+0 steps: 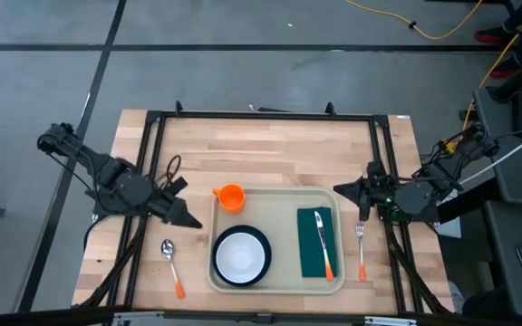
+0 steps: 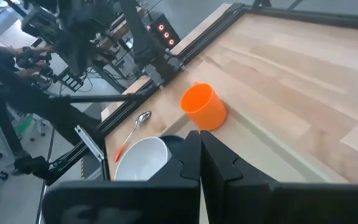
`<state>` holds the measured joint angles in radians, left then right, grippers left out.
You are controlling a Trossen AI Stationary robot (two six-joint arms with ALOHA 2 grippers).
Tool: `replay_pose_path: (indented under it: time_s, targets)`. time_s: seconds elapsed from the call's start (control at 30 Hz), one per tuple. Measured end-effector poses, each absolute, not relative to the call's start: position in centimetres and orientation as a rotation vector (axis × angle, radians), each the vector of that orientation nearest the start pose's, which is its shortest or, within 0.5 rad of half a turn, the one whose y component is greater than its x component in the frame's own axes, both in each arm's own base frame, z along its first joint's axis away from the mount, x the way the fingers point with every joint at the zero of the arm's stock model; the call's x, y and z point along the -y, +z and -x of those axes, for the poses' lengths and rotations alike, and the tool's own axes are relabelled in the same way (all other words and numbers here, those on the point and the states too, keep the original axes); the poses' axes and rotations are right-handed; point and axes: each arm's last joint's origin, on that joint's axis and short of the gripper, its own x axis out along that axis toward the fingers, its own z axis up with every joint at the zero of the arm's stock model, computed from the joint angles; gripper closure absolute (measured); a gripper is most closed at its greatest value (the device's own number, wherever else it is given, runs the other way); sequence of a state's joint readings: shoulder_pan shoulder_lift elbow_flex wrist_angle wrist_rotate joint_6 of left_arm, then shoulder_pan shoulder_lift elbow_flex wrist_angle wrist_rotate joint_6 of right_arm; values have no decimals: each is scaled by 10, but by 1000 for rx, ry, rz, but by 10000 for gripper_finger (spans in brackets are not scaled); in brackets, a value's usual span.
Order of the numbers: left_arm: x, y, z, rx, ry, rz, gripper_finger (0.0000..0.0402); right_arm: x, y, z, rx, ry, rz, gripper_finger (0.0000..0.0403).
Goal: Set up tray
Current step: Put the orange spoon on the green napkin to the left of the orange knife
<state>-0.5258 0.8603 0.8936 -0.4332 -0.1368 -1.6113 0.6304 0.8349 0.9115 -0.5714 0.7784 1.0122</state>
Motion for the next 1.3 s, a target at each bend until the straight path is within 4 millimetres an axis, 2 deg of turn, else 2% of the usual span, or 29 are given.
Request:
replay_pose_path:
  time_s: [0.13, 0.3, 0.47, 0.57, 0.77, 1.0, 1.3]
  targets:
    - [102, 340, -169, -696, 81, 1472, 399, -79, 335, -141, -285, -288, -683, 403]
    - [124, 333, -184, -874, 204, 1480, 398, -79, 335, -141, -294, -276, -686, 403]
    - [151, 320, -194, -969, 285, 1521, 398, -80, 335, -142, -312, -255, -689, 403]
    - [167, 311, -193, -1034, 363, 1528, 398, -80, 335, -142, -313, -254, -689, 403]
    - [188, 296, -177, -1152, 611, 1488, 398, -80, 335, -142, -320, -246, -669, 402]
    - [196, 283, -179, -1154, 691, 1379, 398, -81, 334, -141, -345, -215, -676, 402]
    - [198, 283, -177, -1152, 671, 1340, 398, -82, 334, -142, -347, -212, -678, 402]
